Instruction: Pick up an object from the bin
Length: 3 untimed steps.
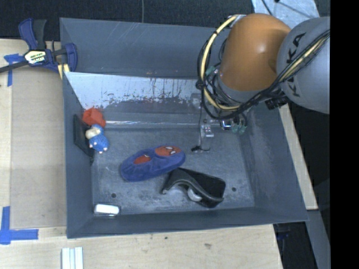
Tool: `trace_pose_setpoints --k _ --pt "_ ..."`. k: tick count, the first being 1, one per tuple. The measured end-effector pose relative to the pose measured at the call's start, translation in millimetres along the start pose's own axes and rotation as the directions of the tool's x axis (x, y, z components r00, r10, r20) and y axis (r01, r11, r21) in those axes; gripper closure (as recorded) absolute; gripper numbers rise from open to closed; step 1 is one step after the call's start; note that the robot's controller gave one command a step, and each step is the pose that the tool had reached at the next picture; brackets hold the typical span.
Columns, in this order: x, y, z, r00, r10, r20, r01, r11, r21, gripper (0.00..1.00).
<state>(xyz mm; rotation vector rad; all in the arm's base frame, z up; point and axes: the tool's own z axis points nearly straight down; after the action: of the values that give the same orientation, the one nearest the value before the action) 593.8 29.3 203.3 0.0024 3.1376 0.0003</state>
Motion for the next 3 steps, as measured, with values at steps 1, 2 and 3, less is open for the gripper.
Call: trace_pose_setpoints --k 1,2,3 --pt "66.2 4 103 0.985 -0.172 -0.004 0.172 0.985 -0.001 0.00" --pt "71.8 -15 114 0.974 -0.226 0.012 0.226 0.974 -0.001 0.00" --pt "79.2 -10 115 0.969 -0.244 0.025 0.244 0.970 0.004 0.00"
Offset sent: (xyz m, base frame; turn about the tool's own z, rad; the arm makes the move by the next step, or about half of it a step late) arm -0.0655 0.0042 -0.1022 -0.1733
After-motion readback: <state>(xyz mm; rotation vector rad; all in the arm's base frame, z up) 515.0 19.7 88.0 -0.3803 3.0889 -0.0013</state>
